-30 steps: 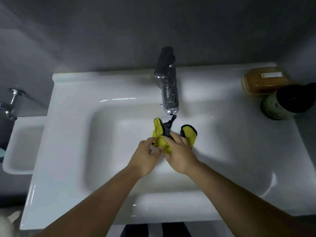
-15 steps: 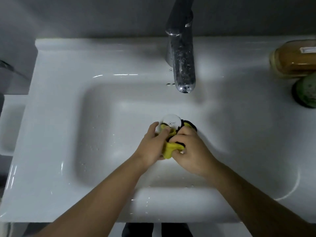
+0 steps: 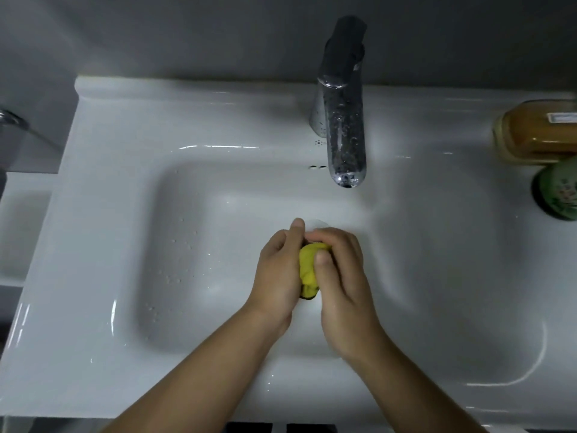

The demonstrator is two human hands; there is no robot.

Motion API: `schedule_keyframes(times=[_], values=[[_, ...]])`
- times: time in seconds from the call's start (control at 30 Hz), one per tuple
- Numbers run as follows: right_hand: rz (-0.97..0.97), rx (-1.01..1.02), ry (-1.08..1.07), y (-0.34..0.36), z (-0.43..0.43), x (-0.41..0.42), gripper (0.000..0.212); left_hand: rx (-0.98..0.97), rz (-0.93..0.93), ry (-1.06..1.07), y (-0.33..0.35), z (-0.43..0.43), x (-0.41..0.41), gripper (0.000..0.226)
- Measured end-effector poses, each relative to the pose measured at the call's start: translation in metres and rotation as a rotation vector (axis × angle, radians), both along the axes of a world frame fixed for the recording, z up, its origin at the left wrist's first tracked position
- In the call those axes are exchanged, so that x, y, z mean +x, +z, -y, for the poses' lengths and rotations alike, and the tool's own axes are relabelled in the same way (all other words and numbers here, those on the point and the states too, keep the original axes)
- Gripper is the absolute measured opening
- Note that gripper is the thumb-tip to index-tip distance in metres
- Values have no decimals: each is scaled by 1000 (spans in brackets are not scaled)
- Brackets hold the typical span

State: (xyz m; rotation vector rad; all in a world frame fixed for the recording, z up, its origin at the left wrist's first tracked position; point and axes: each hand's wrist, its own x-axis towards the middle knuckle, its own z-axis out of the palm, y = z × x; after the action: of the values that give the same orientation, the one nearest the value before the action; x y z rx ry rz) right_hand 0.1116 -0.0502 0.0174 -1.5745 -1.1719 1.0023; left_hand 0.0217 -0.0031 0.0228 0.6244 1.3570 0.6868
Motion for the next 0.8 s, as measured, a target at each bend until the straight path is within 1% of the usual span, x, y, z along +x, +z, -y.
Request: schedule_keyframes(times=[0.07, 0.17, 0.2, 0.27, 0.37, 0.47, 0.53, 0.6, 0.67, 0.73, 0.8], values=[[143, 21, 3, -3, 5, -7, 28, 27, -17, 36, 1, 0, 2, 45], [167, -71, -38, -5, 6, -11, 24, 121, -95, 8, 3, 5, 5, 55], [140, -92, -52, -6, 5, -11, 26, 162, -109, -21, 3, 8, 6, 59], [12, -109, -72, -8, 2, -12, 26, 207, -103, -48, 4, 12, 6, 65], [-157, -148, -122, -8, -7, -13, 24, 276, -162, -80, 0, 10, 5, 64], [-177, -202, -164, -11, -19, -14, 28, 340, -229, -92, -5, 7, 3, 58], [-153, -245, -189, -17, -26, -15, 34, 352, -254, -105, -9, 7, 1, 53], [-188, -319, -219, -25, -32, -17, 39, 372, -275, -119, -13, 6, -2, 48], [-305, -446, -239, -31, -37, -18, 41, 394, -293, -124, -17, 5, -3, 45], [-423, -534, -251, -32, -40, -17, 35, 372, -288, -111, -18, 6, -3, 43], [-466, -499, -319, -28, -41, -12, 33, 309, -244, -72, -15, 4, -2, 39]])
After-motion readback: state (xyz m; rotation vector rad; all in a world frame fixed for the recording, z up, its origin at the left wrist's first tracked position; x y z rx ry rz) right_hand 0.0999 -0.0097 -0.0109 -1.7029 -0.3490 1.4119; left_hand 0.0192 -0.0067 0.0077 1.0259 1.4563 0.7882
